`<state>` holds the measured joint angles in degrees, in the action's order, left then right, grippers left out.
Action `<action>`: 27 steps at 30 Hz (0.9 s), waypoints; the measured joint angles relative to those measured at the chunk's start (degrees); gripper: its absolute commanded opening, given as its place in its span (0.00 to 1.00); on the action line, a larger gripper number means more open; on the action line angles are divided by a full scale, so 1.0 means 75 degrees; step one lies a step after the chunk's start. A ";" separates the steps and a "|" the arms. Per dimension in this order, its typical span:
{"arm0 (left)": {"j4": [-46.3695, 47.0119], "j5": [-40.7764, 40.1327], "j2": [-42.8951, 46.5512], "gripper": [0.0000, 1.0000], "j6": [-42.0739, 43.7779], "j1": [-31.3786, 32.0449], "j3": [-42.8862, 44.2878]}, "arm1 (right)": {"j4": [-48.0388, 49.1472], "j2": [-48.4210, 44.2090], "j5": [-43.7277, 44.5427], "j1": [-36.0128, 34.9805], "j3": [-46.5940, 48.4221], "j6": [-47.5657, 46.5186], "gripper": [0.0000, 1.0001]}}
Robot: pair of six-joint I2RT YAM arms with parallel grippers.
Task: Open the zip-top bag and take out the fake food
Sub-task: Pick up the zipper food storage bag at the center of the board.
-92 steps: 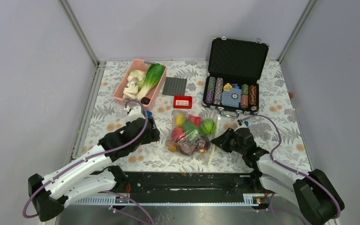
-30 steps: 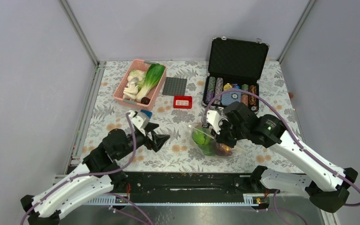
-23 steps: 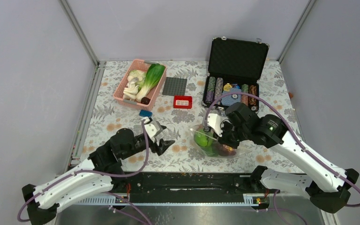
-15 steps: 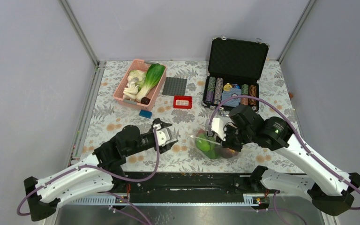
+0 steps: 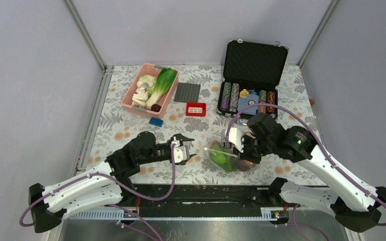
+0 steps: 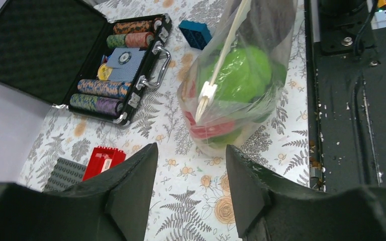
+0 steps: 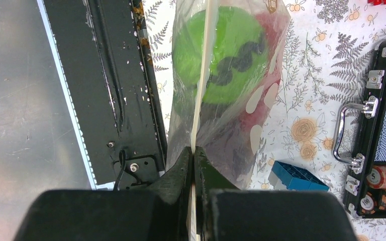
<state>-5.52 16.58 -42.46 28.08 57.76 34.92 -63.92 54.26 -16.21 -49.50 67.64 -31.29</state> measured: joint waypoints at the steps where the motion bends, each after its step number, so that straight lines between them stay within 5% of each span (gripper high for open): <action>1: 0.0012 0.0052 -0.0006 0.52 0.0006 0.0015 0.0000 | 0.0003 -0.0006 0.0000 0.0000 0.0000 0.0000 0.00; 27: 0.0242 0.0455 -0.0804 0.45 0.0114 0.0221 0.0498 | 0.0052 -0.0032 -0.0198 -0.0003 -0.0044 0.0017 0.00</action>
<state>-3.70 19.99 -48.49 28.93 59.42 38.65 -63.53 54.02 -17.69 -49.52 67.31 -31.16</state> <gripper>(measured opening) 0.459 0.023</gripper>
